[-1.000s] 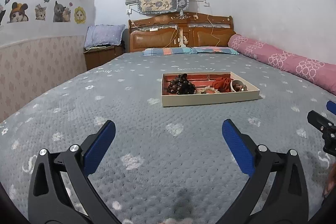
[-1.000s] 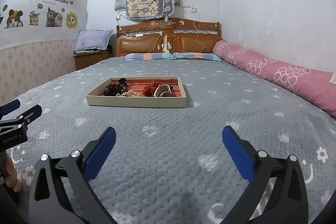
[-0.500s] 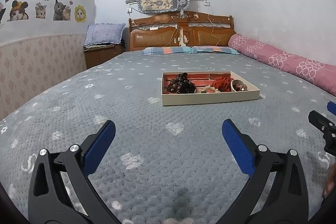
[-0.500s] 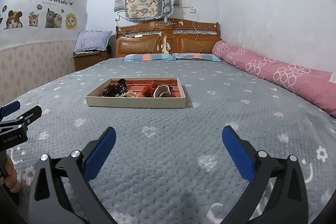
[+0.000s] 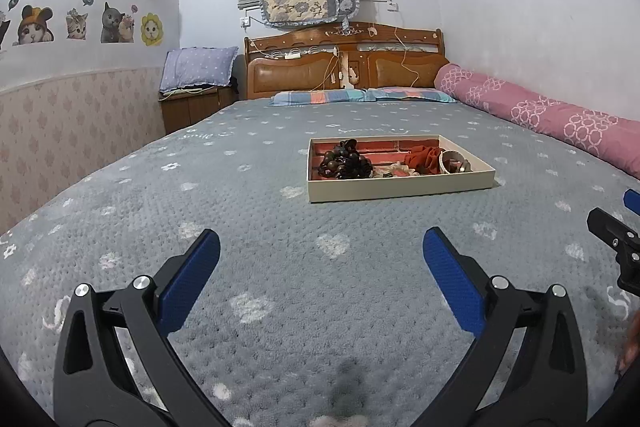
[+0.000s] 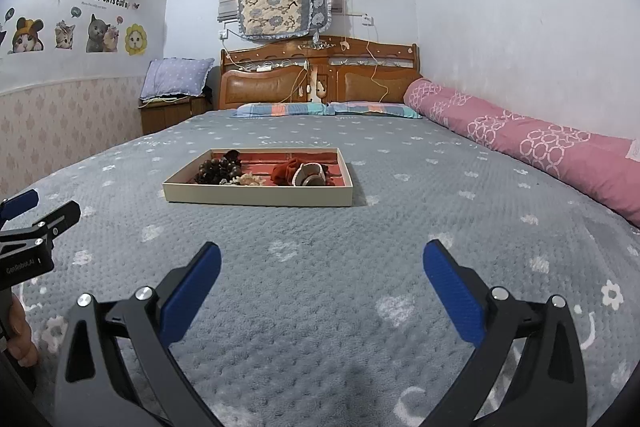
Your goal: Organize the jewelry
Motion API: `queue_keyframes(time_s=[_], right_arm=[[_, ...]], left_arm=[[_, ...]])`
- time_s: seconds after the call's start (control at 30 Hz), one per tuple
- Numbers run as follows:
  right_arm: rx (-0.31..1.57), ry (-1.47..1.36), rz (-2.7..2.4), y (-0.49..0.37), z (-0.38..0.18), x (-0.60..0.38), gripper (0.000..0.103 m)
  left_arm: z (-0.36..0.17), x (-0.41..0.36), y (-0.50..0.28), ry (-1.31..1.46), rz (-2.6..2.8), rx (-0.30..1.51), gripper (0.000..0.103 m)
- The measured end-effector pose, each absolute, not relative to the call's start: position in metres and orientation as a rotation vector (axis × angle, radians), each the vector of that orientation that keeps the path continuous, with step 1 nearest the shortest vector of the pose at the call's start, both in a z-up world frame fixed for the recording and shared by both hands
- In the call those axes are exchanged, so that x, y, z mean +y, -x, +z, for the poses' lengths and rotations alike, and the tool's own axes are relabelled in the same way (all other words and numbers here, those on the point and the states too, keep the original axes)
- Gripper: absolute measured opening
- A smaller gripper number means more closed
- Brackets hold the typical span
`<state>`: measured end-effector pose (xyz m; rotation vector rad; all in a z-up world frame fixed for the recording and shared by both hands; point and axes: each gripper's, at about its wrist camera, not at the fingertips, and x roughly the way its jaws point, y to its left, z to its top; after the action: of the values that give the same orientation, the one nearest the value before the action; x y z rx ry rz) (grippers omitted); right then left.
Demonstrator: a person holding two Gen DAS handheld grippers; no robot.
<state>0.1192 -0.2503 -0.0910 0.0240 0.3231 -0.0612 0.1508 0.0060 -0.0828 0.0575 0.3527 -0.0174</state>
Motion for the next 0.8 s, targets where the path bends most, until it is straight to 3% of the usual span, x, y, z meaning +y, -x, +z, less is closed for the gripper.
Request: queue_keyframes(time_s=[0.8], right_arm=[[0.323,-0.026,-0.06,-0.1191,-0.0917,-0.2495,0.099]], left_arm=[[-0.0817,0.0036,-0.1503,-0.065,-0.021,0.351,0.098]])
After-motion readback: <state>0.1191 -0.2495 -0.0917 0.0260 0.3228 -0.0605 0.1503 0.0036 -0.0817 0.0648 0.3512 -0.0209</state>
